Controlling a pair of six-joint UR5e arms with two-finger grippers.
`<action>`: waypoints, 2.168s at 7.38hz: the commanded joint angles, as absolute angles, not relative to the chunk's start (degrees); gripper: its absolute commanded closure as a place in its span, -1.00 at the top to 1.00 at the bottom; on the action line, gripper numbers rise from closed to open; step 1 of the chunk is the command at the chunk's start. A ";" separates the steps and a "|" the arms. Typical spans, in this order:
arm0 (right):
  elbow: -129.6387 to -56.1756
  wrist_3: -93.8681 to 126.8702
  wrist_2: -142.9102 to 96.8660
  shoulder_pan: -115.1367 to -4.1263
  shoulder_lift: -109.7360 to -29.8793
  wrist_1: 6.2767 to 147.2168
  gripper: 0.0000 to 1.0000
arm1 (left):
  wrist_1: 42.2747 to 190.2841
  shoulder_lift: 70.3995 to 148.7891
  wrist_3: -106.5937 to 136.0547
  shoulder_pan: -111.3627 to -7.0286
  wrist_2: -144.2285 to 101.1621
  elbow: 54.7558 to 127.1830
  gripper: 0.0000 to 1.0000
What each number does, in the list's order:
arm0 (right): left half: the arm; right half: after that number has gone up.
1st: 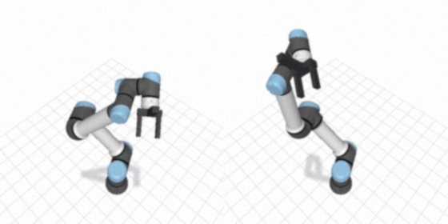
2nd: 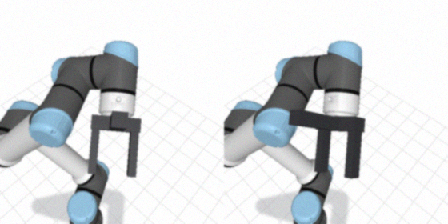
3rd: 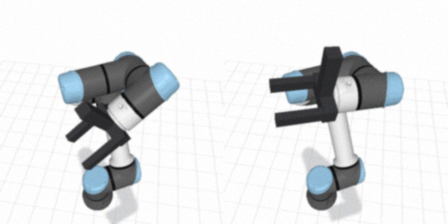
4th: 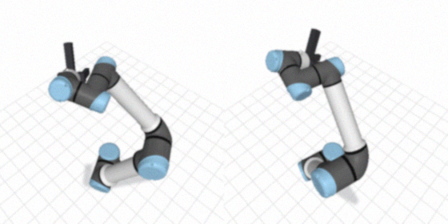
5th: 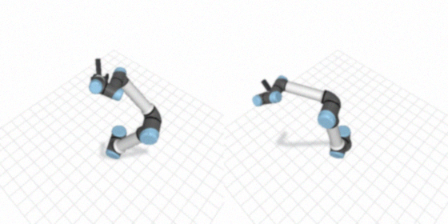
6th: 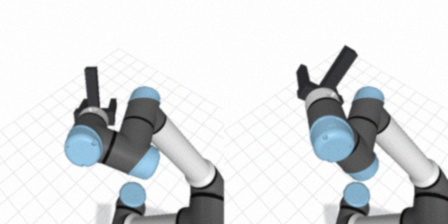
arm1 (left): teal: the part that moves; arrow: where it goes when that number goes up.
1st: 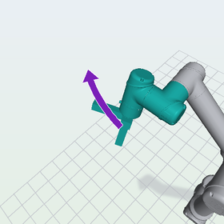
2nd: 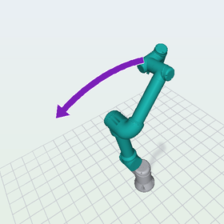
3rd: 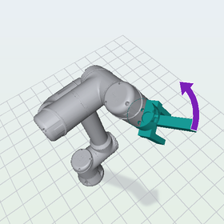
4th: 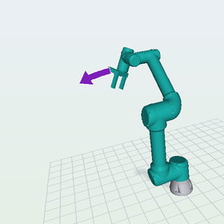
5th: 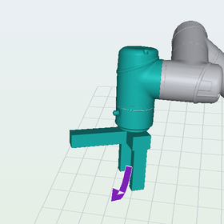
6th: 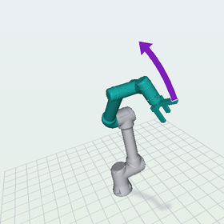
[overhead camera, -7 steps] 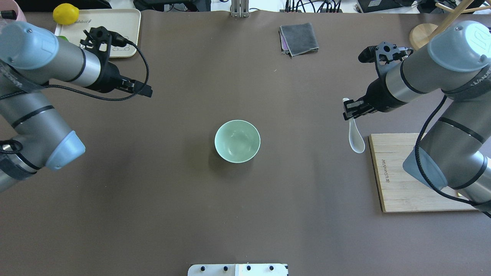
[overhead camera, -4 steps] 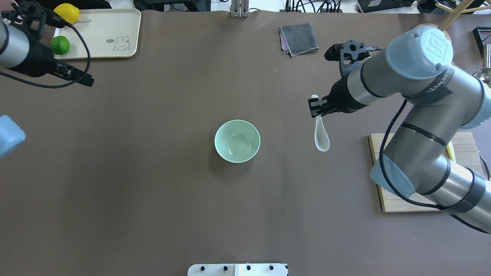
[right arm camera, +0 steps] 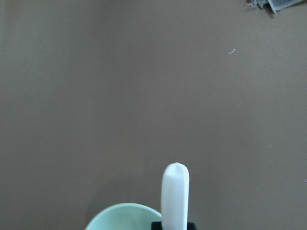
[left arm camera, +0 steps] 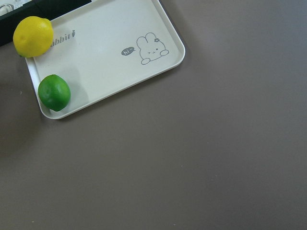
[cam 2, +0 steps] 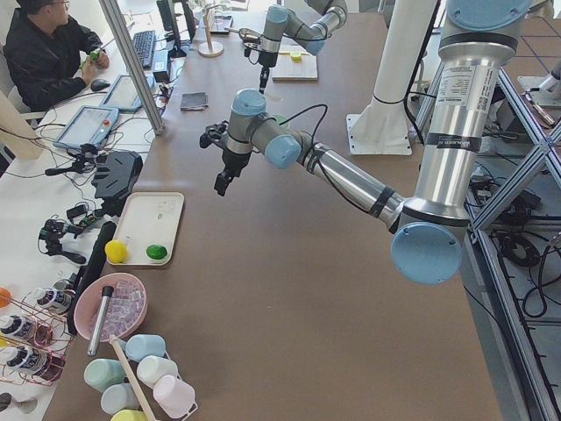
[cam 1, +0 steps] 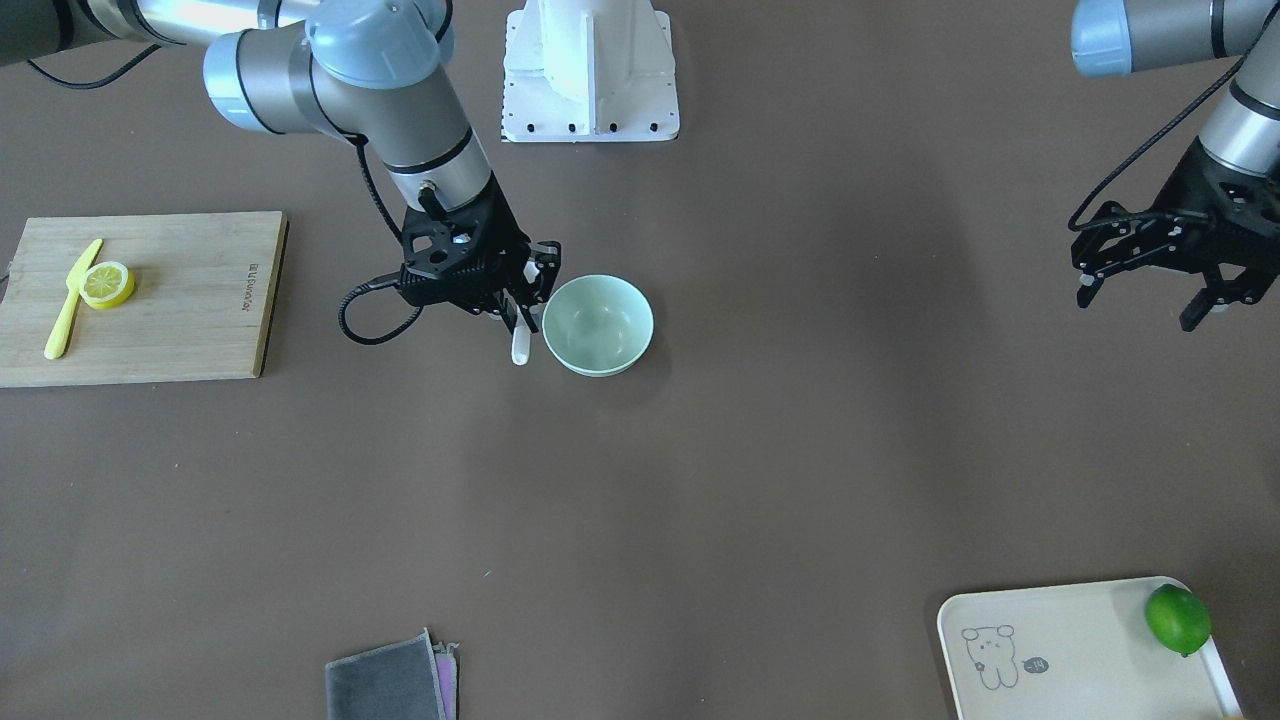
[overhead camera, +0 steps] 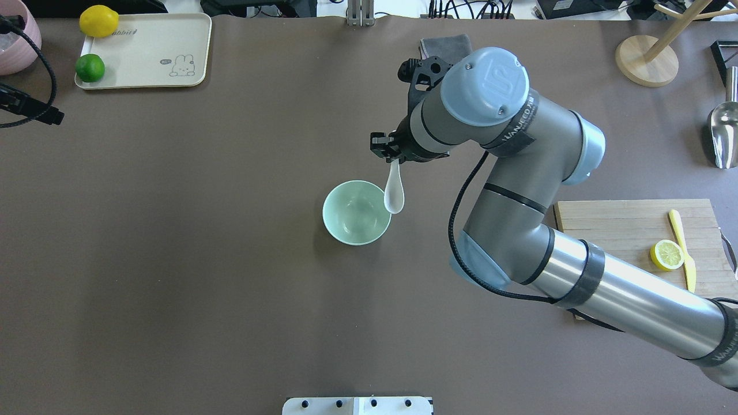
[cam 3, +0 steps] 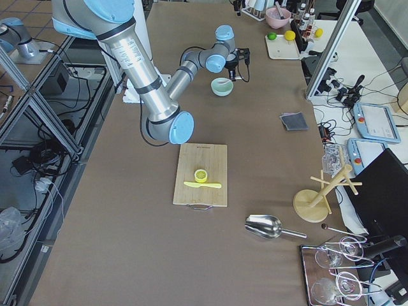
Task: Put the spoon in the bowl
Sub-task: 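Lower the spoon into the green bowl and open the right gripper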
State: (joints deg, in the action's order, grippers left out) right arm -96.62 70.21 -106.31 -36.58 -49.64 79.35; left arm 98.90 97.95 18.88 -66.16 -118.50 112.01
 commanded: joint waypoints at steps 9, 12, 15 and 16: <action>-82.70 78.49 -97.20 -30.85 -43.07 72.60 -1.00 | 99.75 98.52 17.75 -66.36 -118.48 108.12 0.96; -83.32 78.57 -97.38 -30.23 -43.77 72.86 -0.66 | 104.77 98.70 17.93 -66.27 -118.65 104.94 0.96; -88.47 77.61 -99.91 -31.02 -46.13 76.70 1.00 | 104.94 97.91 17.84 -66.62 -118.65 105.64 0.96; -92.94 76.13 -103.76 -33.55 -47.19 80.99 1.00 | 104.77 97.91 17.84 -66.62 -118.65 106.08 0.96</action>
State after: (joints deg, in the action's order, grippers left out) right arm -88.28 77.45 -100.11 -31.34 -45.83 76.71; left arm 104.88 97.96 17.85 -66.56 -118.65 105.65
